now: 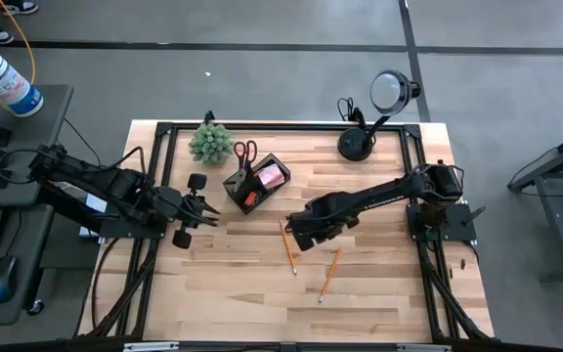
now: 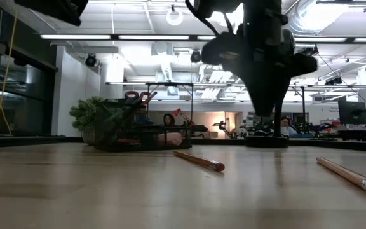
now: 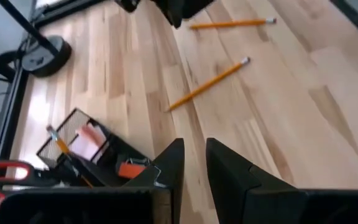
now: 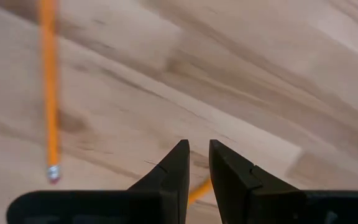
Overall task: Pick and place office supplies into organizer
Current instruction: Put the right orange pencil into the black desk organizer
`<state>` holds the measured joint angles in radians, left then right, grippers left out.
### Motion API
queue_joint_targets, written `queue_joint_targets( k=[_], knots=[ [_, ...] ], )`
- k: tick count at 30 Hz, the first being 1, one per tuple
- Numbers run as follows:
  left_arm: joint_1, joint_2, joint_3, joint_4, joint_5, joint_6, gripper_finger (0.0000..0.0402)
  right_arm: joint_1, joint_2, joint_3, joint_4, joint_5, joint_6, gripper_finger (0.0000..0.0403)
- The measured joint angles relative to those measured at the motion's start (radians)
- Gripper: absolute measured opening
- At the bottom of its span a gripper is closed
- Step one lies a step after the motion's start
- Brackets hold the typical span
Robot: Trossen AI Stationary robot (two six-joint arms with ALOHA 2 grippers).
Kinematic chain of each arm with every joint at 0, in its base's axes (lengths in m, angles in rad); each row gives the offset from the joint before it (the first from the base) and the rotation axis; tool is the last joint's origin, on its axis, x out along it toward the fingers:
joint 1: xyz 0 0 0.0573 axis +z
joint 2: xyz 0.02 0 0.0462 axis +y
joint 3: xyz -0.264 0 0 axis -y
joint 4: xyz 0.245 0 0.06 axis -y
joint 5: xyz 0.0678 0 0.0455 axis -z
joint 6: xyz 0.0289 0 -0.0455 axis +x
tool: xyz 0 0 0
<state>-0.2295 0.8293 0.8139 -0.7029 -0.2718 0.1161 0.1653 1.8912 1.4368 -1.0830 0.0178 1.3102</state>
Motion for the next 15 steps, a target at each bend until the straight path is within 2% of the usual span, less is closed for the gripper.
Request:
queue_joint_targets(
  k=[5, 15],
  knots=[
    [0.0, 0.008, 0.0, 0.023, -0.001, 0.007, 0.0056, 0.027, -0.001, -0.018, -0.077, 0.012, 0.116, 0.0055],
    [0.0, 0.012, 0.0, 0.023, -0.009, 0.011, 0.0055, 0.132, 0.0, -0.159, -0.025, -0.1, 0.386, 0.0047]
  ],
)
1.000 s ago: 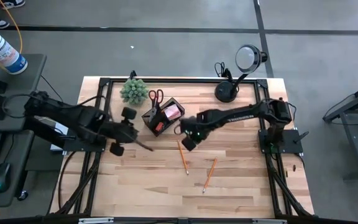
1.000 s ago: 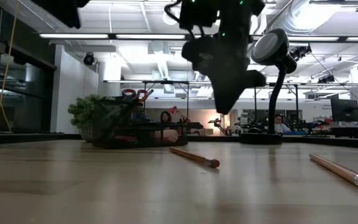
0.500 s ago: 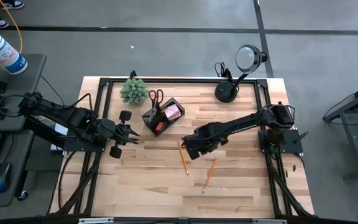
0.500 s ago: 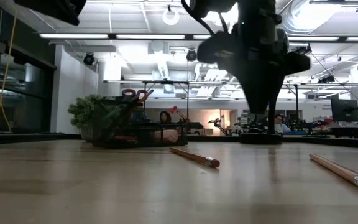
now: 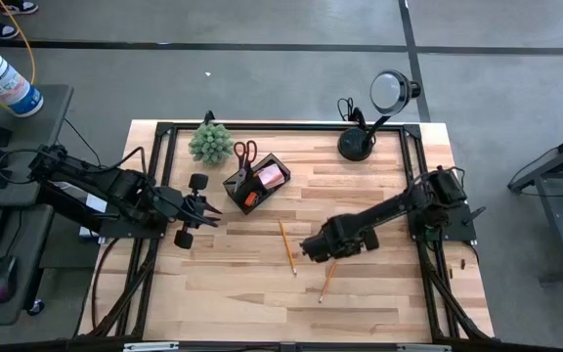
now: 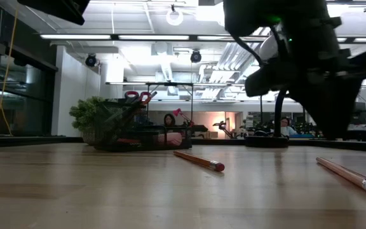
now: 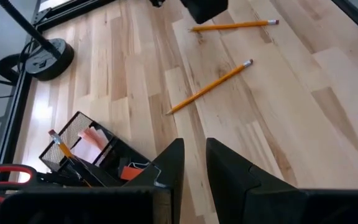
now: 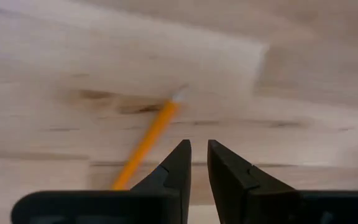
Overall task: Pick and place office supplies into organizer
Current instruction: Put the right orange pencil into the black desk organizer
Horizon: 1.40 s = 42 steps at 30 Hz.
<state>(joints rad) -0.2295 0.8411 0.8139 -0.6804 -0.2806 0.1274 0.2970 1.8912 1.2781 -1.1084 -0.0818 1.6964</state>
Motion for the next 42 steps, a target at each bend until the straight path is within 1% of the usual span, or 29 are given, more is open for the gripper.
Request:
queue_joint_targets(
  k=[5, 9, 13, 17, 19, 22, 24, 26, 28, 31, 35, 39, 42],
  knots=[
    [0.0, 0.001, 0.0, 0.0, -0.001, 0.023, 0.0055, 0.022, 0.0, -0.003, 0.13, 0.031, 0.083, 0.0036],
    [0.0, 0.001, 0.0, 0.002, -0.001, 0.023, 0.0056, 0.056, 0.0, 0.003, 0.167, 0.004, 0.139, 0.0027],
    [0.0, 0.001, 0.0, 0.002, -0.001, 0.021, 0.0056, 0.132, 0.0, 0.075, 0.183, -0.006, 0.172, 0.0021],
    [0.0, 0.001, 0.0, 0.003, -0.001, 0.023, 0.0055, 0.199, 0.0, 0.157, 0.179, 0.032, 0.143, 0.0019],
    [0.0, 0.001, 0.0, 0.003, -0.002, 0.03, 0.0056, 0.228, 0.0, 0.193, 0.18, 0.081, 0.068, 0.002],
    [0.0, 0.001, 0.0, 0.005, -0.003, 0.049, 0.0055, 0.265, 0.0, 0.233, 0.18, 0.156, -0.123, 0.002],
    [0.0, 0.001, 0.0, 0.007, -0.003, 0.053, 0.0055, 0.276, 0.0, 0.241, 0.17, 0.171, -0.32, 0.0019],
    [0.0, 0.001, 0.0, 0.008, -0.003, 0.052, 0.0056, 0.278, 0.0, 0.242, 0.17, 0.138, -0.586, 0.0019],
    [0.0, 0.001, 0.0, 0.008, -0.003, 0.051, 0.0055, 0.272, 0.0, 0.242, 0.169, 0.064, -0.879, 0.0021],
    [0.0, 0.001, 0.0, 0.007, -0.003, 0.028, 0.0056, 0.263, 0.0, 0.242, 0.169, -0.017, -1.221, 0.0024],
    [0.0, 0.001, 0.0, 0.007, -0.021, -0.032, 0.0055, 0.235, 0.0, 0.237, 0.153, -0.033, -1.56, 0.0025],
    [0.0, 0.01, 0.0, 0.006, -0.052, -0.143, 0.0056, 0.192, 0.0, 0.201, 0.145, -0.037, -1.844, 0.0026],
    [0.0, 0.031, 0.0, 0.011, -0.054, -0.212, 0.0055, 0.164, 0.0, 0.178, 0.16, -0.099, -2.066, 0.0026]
  ],
)
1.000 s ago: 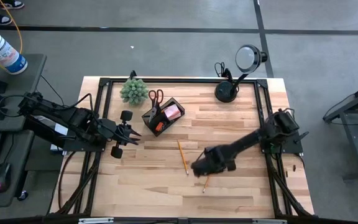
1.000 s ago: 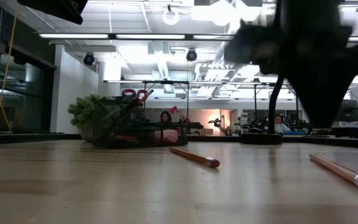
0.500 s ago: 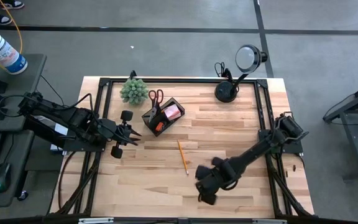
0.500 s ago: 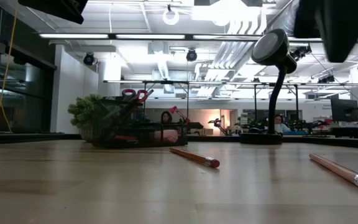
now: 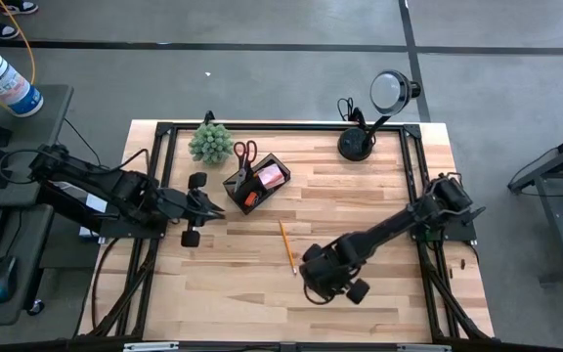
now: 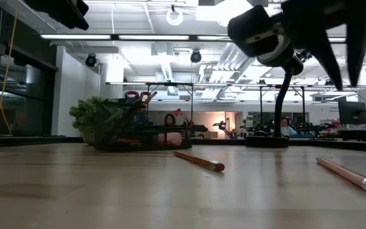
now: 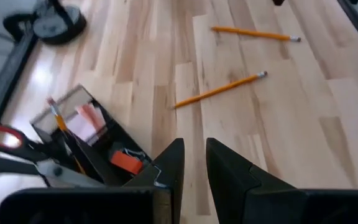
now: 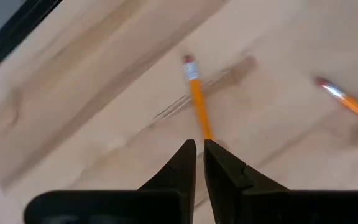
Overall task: Pick and place office supplies into organizer
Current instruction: Put the right orange pencil into the black desk organizer
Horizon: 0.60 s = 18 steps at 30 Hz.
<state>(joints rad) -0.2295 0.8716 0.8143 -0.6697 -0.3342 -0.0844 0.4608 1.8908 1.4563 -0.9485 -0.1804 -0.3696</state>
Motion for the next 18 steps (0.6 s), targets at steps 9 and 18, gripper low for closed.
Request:
queue_joint_targets(
  k=[9, 18],
  knots=[
    [0.0, 0.096, 0.0, 0.023, 0.006, -0.176, 0.0056, -0.028, 0.0, -0.12, 0.143, -0.079, -0.292, 0.0026],
    [0.0, 0.209, -0.001, 0.084, 0.023, -0.295, 0.0057, 0.011, 0.0, -0.131, 0.302, -0.091, -0.36, 0.0086]
  ],
)
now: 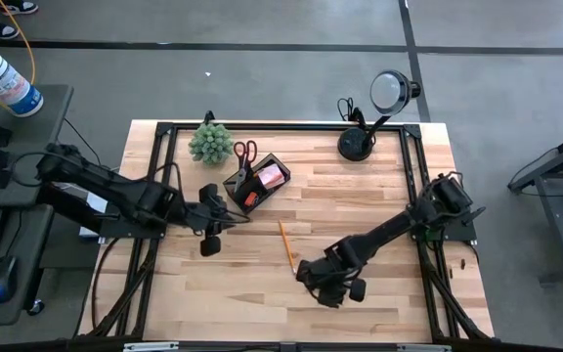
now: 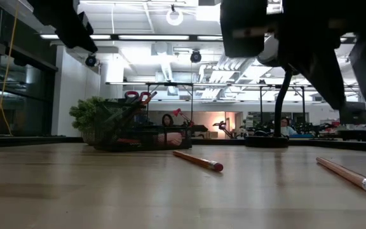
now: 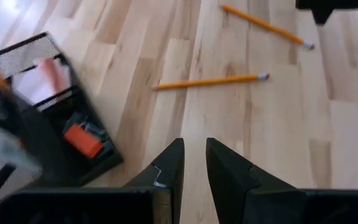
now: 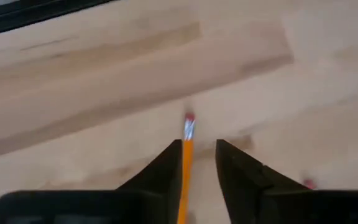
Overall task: Pick and place office supplies into organizer
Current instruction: Put the right orange pencil into the black desk organizer
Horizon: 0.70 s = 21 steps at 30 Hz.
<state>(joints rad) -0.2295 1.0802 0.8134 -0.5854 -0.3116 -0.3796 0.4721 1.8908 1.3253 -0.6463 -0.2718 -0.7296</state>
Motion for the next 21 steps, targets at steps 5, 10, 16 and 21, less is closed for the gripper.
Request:
queue_joint_targets(
  k=[5, 10, 16, 21],
  knots=[
    [0.0, 0.051, 0.001, 0.022, 0.02, -0.001, 0.0058, 0.046, 0.018, 0.001, 0.074, 0.088, -0.008, 0.0117],
    [0.0, 0.079, 0.001, 0.001, 0.075, 0.012, 0.0058, 0.084, 0.072, 0.001, 0.105, 0.258, 0.007, 0.0116],
    [-0.001, 0.077, 0.001, -0.018, 0.121, 0.016, 0.0058, 0.092, 0.102, 0.022, 0.006, 0.284, 0.075, 0.0112],
    [-0.001, 0.077, 0.001, -0.012, 0.121, 0.052, 0.0058, 0.092, 0.101, 0.07, -0.047, 0.267, 0.12, 0.0112]
  ],
)
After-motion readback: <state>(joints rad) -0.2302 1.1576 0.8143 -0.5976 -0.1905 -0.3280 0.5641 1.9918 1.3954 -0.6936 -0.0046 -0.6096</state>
